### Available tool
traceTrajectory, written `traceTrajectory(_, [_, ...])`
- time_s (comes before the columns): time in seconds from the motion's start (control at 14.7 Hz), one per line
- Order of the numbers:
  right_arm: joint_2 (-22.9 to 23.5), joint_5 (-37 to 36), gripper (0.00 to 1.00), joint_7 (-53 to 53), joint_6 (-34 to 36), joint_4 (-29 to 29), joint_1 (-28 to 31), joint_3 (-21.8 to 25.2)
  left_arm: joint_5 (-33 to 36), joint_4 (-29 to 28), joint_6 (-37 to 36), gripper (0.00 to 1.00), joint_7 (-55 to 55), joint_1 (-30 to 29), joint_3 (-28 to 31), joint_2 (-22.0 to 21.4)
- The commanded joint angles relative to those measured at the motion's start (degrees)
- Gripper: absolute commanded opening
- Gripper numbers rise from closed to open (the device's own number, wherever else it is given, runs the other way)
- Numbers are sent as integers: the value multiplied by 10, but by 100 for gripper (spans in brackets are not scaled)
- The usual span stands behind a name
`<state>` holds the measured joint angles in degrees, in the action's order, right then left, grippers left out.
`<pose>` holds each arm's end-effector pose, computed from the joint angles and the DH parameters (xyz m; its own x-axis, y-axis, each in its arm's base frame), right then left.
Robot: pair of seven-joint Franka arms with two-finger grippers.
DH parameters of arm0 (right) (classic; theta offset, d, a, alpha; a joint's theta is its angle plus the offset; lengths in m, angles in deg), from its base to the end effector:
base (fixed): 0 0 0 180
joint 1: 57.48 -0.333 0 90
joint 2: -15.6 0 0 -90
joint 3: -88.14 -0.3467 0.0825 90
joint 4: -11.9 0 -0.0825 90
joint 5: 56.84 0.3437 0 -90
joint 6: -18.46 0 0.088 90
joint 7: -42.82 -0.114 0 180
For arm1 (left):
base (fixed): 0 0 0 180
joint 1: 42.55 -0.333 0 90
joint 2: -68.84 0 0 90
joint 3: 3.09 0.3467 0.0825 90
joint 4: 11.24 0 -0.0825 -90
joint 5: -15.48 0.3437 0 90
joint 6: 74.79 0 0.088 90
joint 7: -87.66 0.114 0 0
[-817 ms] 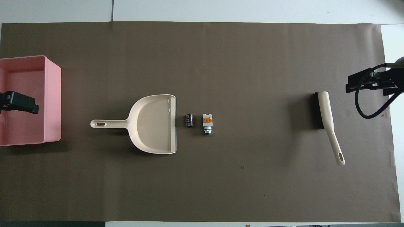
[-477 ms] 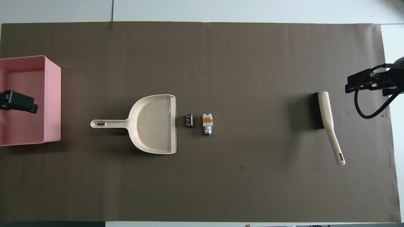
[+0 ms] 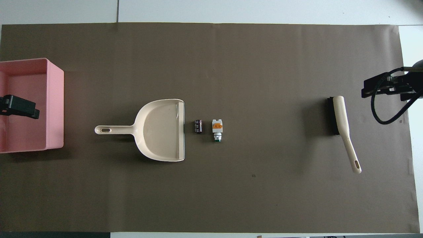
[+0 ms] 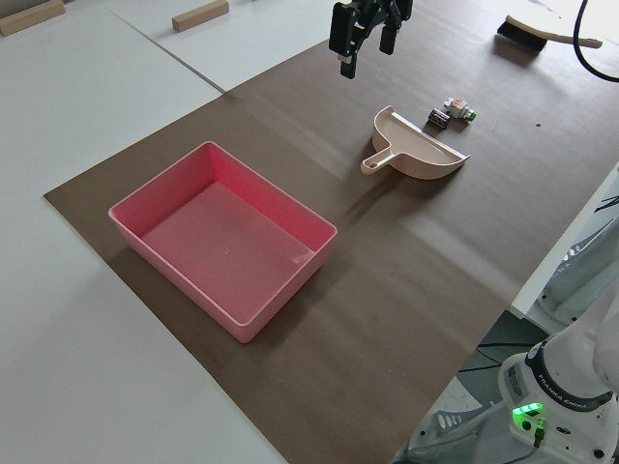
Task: Clean e-waste and dump in bin
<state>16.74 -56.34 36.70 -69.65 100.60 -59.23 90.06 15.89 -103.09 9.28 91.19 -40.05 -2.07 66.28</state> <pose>0.5174 -0.0003 0.6449 0.9935 -0.1093 -0.0309 -0.1095 -0.9940 -0.0048 0.4867 -0.0115 0.6483 0.9921 -0.0866 -0.0912 -0.0870 -0.9962 -0.0007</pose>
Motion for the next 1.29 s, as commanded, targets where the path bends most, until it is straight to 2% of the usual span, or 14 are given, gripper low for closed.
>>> traceTrajectory(0.0, [-26, -4, 100, 1, -21, 42, 8, -4, -1, -14, 6, 98, -4, -7, -5, -13])
traceTrajectory(0.14, [-49, -4, 100, 5, -64, 95, 9, -3, 2, -12, 7, 98, -4, -6, -5, -12])
traceTrajectory(0.41, [-126, -4, 100, 95, -179, 284, 64, 0, 11, -13, 6, 98, -8, -6, -5, -11])
traceTrajectory(0.54, [-146, -4, 100, 105, -223, 355, 80, 0, 11, -14, 7, 98, -9, -5, -6, -12])
traceTrajectory(0.68, [-139, -4, 100, 107, -256, 401, 82, 0, 11, -16, 12, 98, -7, -1, -6, -13])
traceTrajectory(0.89, [-127, -2, 100, 135, -350, 475, 81, 0, 10, -18, 27, 98, 19, 4, -11, -8])
traceTrajectory(1.23, [-122, 6, 100, 216, -406, 534, 108, 0, 8, -70, 78, 96, 238, 24, -11, -10])
